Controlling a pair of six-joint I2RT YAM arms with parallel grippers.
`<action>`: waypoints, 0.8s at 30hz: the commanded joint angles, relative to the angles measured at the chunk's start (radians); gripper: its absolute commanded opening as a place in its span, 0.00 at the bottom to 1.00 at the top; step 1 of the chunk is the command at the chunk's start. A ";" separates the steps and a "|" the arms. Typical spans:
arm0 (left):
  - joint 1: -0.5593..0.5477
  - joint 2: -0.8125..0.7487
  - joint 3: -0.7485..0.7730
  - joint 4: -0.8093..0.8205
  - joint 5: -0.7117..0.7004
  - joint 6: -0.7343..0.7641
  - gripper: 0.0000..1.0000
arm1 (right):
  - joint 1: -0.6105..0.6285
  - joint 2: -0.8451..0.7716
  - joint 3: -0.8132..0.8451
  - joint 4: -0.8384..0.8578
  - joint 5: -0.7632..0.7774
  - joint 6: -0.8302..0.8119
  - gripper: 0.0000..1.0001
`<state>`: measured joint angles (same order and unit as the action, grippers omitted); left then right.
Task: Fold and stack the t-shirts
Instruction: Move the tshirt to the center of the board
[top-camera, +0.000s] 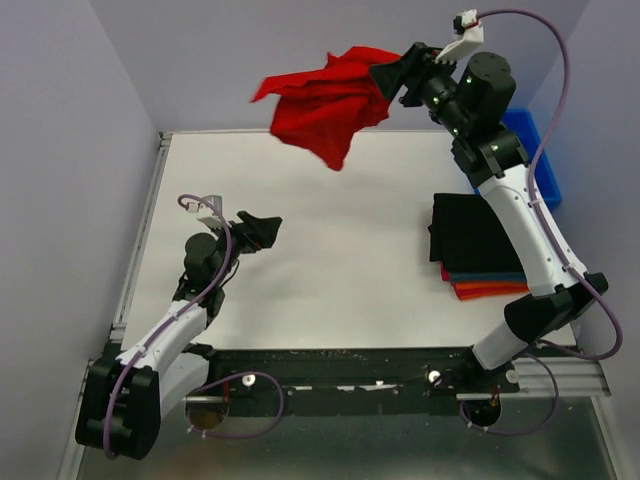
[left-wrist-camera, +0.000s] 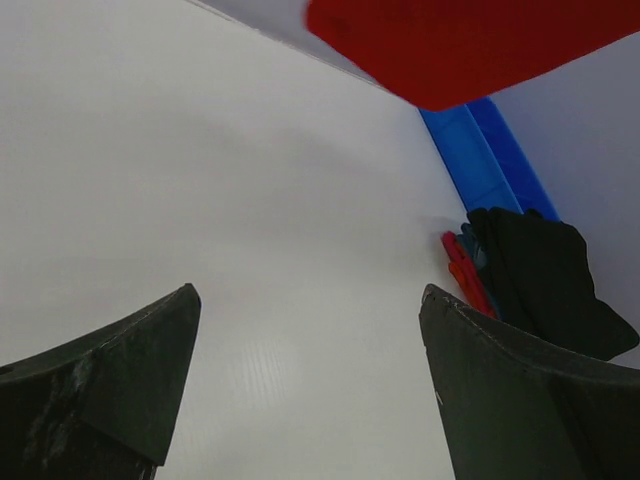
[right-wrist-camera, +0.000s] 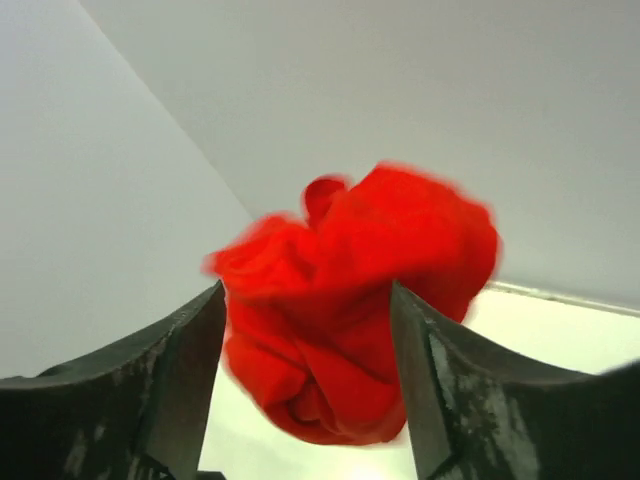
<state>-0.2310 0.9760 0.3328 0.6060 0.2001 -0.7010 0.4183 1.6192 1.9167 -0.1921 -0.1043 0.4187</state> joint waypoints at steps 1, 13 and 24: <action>-0.010 -0.045 0.008 -0.046 -0.047 0.029 0.99 | -0.030 -0.096 -0.010 -0.119 0.021 -0.009 0.80; -0.025 -0.019 0.070 -0.210 -0.186 0.044 0.99 | -0.023 -0.369 -0.842 0.106 0.041 -0.041 0.77; -0.025 0.095 0.202 -0.482 -0.455 0.044 0.97 | 0.043 -0.430 -1.214 0.394 0.164 -0.024 0.75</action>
<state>-0.2527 1.0306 0.4965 0.2386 -0.1341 -0.6708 0.4496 1.2381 0.7742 0.0174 -0.0162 0.3992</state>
